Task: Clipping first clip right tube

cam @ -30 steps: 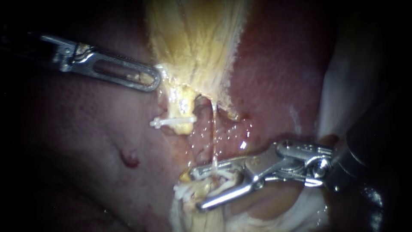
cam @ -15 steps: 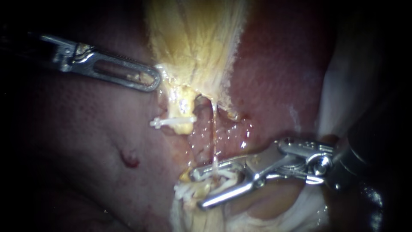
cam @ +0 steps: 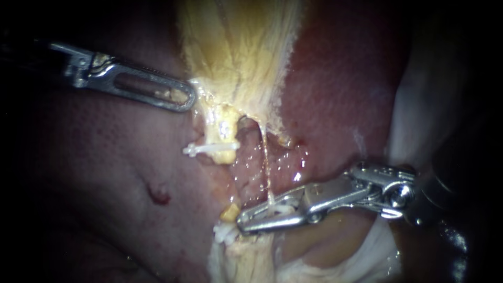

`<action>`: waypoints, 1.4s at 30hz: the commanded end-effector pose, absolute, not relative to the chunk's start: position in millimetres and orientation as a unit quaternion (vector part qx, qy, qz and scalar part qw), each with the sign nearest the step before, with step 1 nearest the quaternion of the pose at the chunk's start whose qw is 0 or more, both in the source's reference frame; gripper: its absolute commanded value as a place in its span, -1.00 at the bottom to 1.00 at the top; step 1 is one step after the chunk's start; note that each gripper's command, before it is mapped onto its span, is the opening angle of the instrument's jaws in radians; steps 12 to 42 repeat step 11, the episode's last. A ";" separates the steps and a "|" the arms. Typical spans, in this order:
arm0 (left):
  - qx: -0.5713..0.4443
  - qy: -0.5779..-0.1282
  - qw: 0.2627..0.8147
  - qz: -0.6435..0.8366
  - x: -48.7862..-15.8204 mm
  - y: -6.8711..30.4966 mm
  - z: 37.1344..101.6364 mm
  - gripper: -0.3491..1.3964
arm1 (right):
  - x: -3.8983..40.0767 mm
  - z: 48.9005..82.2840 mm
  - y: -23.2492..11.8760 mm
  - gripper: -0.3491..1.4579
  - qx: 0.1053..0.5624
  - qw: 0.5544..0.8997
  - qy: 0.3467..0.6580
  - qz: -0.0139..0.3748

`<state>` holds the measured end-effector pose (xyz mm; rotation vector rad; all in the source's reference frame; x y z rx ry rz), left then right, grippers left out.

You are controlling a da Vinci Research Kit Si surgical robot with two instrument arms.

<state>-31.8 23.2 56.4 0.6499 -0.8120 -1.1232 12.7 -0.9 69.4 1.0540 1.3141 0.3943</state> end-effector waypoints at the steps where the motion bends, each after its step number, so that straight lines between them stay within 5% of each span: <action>1: 0.294 -0.368 0.721 -0.508 -31.8 23.2 56.4 -1.00 | 12.7 69.3 -0.8 -1.00 0.464 0.648 0.578 0.174; 42: 0.294 -0.368 0.721 -0.508 -31.8 23.2 56.4 -1.00 | 12.7 69.4 -0.8 -1.00 0.464 0.648 0.578 0.174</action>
